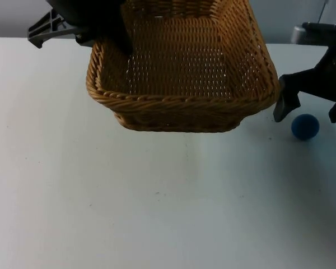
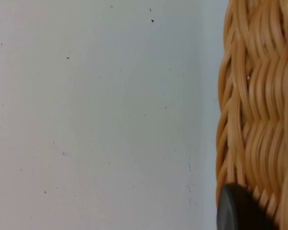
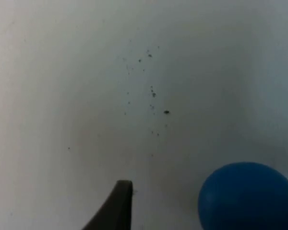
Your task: Pick up the basket with the left hand and place the ball into the basket with the right hand.
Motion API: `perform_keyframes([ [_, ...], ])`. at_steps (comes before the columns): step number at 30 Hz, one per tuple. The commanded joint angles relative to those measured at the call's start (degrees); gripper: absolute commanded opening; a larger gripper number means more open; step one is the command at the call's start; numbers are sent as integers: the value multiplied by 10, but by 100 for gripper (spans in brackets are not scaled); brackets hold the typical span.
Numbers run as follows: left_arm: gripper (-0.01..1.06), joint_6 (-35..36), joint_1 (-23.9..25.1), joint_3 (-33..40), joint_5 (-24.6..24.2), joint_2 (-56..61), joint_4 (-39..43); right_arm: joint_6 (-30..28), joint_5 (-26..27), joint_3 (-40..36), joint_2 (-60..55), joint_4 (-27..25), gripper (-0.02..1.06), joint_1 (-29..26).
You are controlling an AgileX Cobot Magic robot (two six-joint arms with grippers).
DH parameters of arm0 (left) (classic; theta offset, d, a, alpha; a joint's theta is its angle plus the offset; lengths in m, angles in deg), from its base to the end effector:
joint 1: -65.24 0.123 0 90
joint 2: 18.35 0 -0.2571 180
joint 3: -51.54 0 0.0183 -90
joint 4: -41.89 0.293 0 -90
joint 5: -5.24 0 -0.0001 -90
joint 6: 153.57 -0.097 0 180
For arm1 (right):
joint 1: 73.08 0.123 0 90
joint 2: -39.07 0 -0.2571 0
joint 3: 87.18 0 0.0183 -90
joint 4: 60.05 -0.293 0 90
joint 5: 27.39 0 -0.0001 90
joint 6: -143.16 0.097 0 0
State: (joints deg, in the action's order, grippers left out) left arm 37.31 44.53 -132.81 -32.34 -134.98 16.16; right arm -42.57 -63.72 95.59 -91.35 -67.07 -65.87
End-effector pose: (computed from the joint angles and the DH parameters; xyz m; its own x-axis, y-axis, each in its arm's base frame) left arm 0.4064 -0.1811 0.1802 -0.9176 -0.1961 -0.3459 -0.0087 0.8796 -0.4755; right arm 0.4325 0.0618 0.0613 -0.9524 -0.1216 -0.2795 -0.1463 0.9868 0.0692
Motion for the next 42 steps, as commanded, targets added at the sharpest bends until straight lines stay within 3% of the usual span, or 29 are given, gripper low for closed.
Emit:
perform_keyframes([
  [1, 0, 7, 0, -7, 8, 7, -7, -19, -8, 5, -4, 0, 100, 6],
  [4, 0, 7, 0, -7, 8, 7, -7, -24, -11, 5, -10, 5, 100, 10],
  [12, 0, 6, 0, -7, 8, 7, -6, 28, -9, 5, -10, 82, 99, 19],
  [24, 0, 5, 0, -7, 8, 7, -6, 38, -15, 5, -27, 86, 93, 19],
  [27, 0, 5, 0, -7, 8, 7, -6, 43, -12, 5, -31, 84, 78, 19],
  [28, 0, 5, 0, -7, 8, 7, -6, 43, -12, 5, -31, 84, 78, 19],
  [29, 0, 5, 0, -7, 8, 7, -6, 44, -7, 5, -31, 85, 63, 19],
  [32, 0, 5, 0, -7, 8, 7, -5, 75, -1, 5, -31, 98, 40, 19],
  [35, 0, 5, 0, -7, 8, 7, -5, 79, 2, 5, -31, 101, 31, 19],
  [42, 0, 5, 0, -7, 6, 7, -5, 79, 4, 5, -31, 101, 31, 19],
])
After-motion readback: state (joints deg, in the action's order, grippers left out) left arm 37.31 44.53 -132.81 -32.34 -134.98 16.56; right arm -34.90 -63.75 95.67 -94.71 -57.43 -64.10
